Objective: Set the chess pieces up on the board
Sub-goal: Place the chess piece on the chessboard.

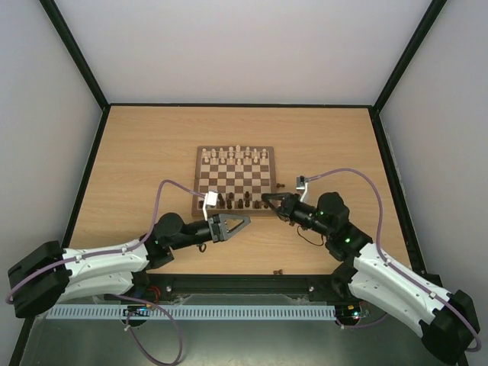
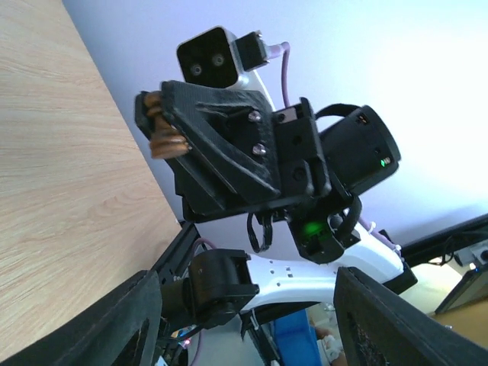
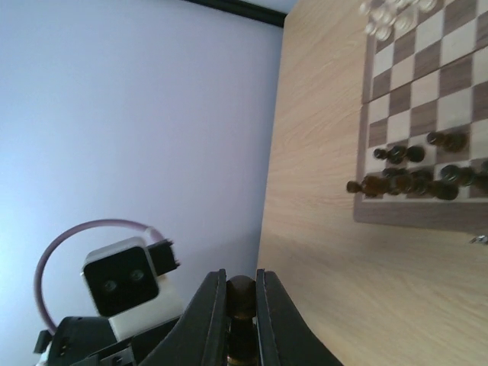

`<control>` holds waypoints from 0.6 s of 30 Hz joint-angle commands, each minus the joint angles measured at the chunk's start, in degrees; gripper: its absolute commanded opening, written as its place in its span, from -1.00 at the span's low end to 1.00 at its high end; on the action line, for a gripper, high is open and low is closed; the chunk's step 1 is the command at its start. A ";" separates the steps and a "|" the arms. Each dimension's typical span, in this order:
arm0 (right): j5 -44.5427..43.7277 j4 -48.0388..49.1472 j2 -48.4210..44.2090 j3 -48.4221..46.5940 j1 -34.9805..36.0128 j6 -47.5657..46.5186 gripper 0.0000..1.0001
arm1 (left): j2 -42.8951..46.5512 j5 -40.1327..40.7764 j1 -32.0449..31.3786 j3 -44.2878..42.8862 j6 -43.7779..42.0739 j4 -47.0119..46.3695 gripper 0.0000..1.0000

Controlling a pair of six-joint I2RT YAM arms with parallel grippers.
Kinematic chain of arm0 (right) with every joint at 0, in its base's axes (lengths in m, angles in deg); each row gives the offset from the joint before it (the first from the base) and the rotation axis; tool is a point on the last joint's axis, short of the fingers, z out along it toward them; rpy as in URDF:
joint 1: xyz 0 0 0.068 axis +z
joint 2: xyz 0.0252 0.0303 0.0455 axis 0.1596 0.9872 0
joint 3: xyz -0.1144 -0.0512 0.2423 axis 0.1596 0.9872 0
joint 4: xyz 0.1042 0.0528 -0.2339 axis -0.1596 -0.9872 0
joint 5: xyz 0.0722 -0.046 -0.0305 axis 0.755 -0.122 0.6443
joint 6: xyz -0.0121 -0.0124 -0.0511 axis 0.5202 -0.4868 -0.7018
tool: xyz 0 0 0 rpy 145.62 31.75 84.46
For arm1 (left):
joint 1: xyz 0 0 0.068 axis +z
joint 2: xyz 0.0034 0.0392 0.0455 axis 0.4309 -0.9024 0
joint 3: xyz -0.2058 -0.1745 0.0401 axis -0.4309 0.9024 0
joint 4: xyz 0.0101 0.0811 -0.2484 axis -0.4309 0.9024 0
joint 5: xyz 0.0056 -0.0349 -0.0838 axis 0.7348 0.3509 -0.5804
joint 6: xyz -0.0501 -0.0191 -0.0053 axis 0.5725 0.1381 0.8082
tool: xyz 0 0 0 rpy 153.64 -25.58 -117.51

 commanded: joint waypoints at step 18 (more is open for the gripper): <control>-5.87 7.20 3.72 -0.45 11.78 3.20 -0.97 | -6.01 4.58 -0.75 -0.25 3.14 -9.38 -0.17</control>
